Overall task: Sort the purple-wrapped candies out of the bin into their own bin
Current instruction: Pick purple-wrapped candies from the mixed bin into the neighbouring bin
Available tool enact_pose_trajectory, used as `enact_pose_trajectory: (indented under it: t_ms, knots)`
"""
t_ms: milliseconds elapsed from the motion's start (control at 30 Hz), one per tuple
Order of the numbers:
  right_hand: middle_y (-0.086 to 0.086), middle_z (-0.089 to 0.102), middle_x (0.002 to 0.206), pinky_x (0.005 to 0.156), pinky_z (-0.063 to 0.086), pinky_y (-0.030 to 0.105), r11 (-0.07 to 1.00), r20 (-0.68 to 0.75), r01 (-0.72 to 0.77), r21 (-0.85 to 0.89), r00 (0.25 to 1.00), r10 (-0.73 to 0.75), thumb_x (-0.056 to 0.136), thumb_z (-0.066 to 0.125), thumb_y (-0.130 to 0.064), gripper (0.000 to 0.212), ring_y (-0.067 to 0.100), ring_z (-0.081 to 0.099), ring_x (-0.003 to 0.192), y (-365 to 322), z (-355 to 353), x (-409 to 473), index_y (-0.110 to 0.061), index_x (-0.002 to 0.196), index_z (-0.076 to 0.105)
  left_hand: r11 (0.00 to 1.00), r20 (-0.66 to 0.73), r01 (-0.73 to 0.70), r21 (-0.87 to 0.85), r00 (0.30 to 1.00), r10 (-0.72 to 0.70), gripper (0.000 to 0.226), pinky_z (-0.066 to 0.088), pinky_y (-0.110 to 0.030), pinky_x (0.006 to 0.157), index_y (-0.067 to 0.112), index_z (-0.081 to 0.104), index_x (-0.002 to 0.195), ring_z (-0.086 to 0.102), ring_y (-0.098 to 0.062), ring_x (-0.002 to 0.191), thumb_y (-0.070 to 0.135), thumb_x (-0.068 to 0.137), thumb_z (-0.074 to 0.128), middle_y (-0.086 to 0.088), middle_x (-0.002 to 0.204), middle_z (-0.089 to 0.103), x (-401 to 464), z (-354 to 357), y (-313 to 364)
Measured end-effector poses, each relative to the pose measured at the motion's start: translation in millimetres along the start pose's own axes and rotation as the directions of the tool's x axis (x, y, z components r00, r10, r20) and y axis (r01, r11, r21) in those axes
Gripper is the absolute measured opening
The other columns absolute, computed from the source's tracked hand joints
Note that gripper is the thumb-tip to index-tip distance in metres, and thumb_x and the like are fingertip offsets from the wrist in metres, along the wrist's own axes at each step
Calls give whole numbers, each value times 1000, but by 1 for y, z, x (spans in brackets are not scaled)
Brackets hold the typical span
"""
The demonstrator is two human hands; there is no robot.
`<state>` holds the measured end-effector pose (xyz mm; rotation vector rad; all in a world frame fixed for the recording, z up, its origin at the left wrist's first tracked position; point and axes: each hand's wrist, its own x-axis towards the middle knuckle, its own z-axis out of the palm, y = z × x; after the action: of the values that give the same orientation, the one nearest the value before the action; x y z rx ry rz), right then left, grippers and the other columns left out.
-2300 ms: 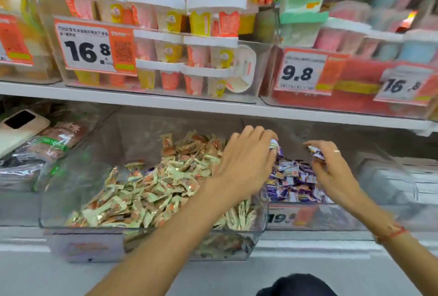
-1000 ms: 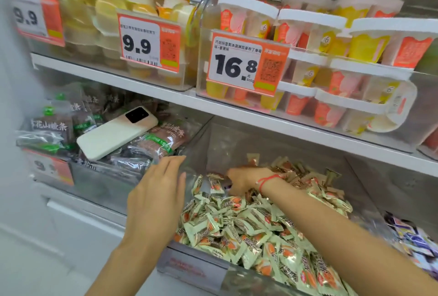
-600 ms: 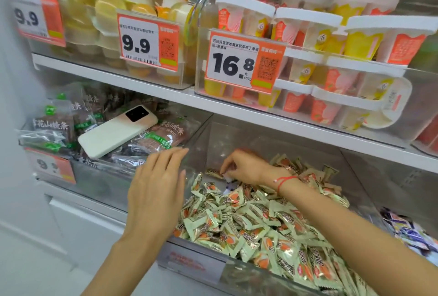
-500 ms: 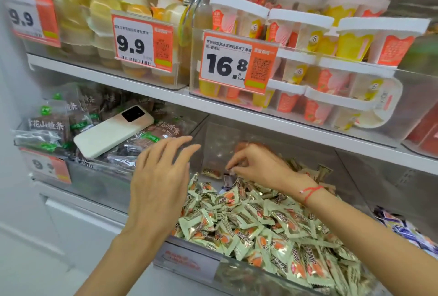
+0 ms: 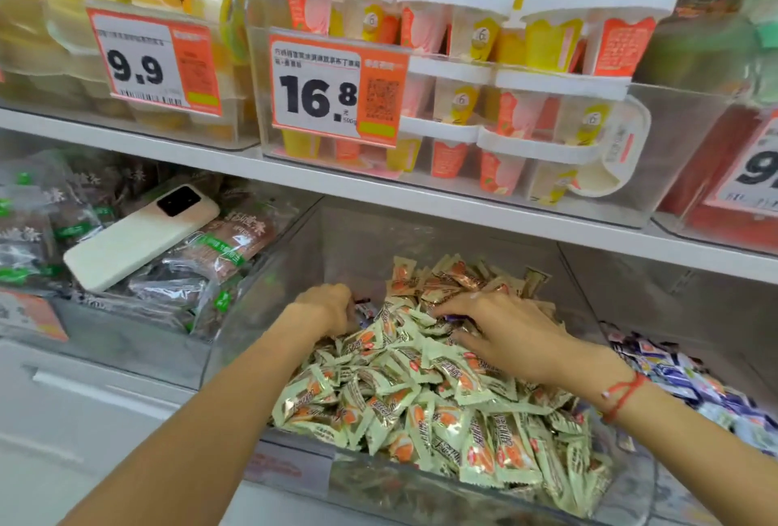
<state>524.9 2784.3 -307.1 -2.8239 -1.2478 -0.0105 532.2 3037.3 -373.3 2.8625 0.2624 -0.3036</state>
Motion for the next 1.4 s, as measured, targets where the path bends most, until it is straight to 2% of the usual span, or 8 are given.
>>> enact_pose_trajectory:
  t_ms: [167,300,400,700,900,1067,1233,1400]
  knots:
    - [-26,54,67,50,28,16,998,-88,-48,49,995,53,98,50,-30,27,-7,43,47,1,-2,4,-38,122,60,992,-34,-53,-114,998,49,14,51,-39,81,22,67,77,57,-20,79,25,87,56,-6,100,71,4,6,-8]
    - [-15,62,68,53,40,23,991,-93,-70,114,992,80,98,50,-27,24,0,49,50,2,0,4,-36,116,63,969,-320,-45,-244,947,-37,18,53,-41,76,15,69,88,64,-32,89,29,88,59,-9,94,70,3,4,-6]
    - [-16,59,64,47,30,21,987,-88,-81,136,992,93,98,50,-27,23,3,49,46,4,1,2,-35,113,65,936,-454,-55,-348,884,-117,16,51,-42,75,16,64,102,61,-38,94,25,92,54,-14,102,67,10,6,-2]
    - [-16,64,84,47,24,15,989,-67,-102,107,992,109,100,46,-28,24,-2,45,48,2,1,-1,-37,116,61,958,-1,-262,-114,965,263,49,48,-35,95,29,56,128,55,-19,115,36,81,70,6,131,54,32,7,-14]
    - [-8,60,66,44,26,18,981,-58,-105,161,992,116,101,44,-29,22,6,43,45,5,2,0,-38,112,61,974,-90,-226,25,970,227,28,43,-27,76,24,65,114,60,-23,102,37,90,59,0,112,65,26,5,7]
    - [-6,59,60,46,30,24,983,-91,-104,154,989,119,101,44,-30,22,7,42,43,11,6,7,-36,112,62,978,-155,-181,-106,974,164,17,36,-26,60,24,63,78,50,-20,65,38,86,65,8,61,50,-4,-22,6]
    - [-5,70,89,50,39,31,887,-151,-30,461,982,111,101,45,-23,25,16,51,51,0,-2,-3,-29,113,65,857,-413,-352,-377,892,184,22,36,-30,58,32,60,65,48,-10,53,31,83,72,7,55,58,-68,-42,18]
    - [-10,70,95,61,46,24,816,-459,138,562,872,168,99,45,-36,26,4,62,69,-21,-17,-67,-41,122,56,644,-552,-594,-483,777,303,14,51,-46,76,28,70,93,64,-25,81,39,86,66,-1,84,68,-129,-50,68]
